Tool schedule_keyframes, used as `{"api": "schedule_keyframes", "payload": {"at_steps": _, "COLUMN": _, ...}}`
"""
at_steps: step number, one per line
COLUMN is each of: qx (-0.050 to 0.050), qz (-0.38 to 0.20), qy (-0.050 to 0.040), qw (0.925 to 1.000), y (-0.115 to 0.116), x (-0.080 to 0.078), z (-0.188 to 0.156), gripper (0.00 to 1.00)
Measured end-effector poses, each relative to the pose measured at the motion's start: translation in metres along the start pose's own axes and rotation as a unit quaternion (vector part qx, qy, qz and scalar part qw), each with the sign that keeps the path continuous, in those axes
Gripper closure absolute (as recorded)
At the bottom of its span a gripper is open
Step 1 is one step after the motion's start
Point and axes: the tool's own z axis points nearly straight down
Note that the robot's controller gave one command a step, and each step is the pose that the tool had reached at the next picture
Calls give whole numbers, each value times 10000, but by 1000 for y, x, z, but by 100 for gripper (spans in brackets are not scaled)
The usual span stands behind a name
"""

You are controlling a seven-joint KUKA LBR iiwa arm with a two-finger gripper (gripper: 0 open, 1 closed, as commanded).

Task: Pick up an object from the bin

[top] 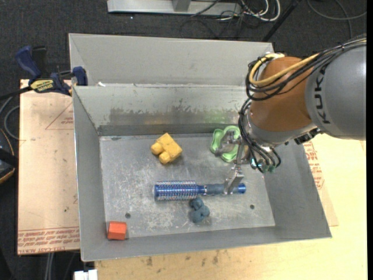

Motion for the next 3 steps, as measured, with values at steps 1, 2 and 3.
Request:
{"api": "schedule_keyframes", "payload": {"at_steps": 1, "qx": -1, "qz": -235, "qy": -59, "qw": 9997, "y": 36, "x": -11, "z": 74, "gripper": 0}}
{"api": "schedule_keyframes", "payload": {"at_steps": 2, "qx": -2, "qz": -230, "qy": -75, "qw": 9997, "y": 35, "x": -12, "z": 71, "gripper": 100}}
{"api": "schedule_keyframes", "payload": {"at_steps": 3, "qx": 12, "qz": -2119, "qy": -66, "qw": 9773, "y": 51, "x": -24, "z": -8, "gripper": 100}}
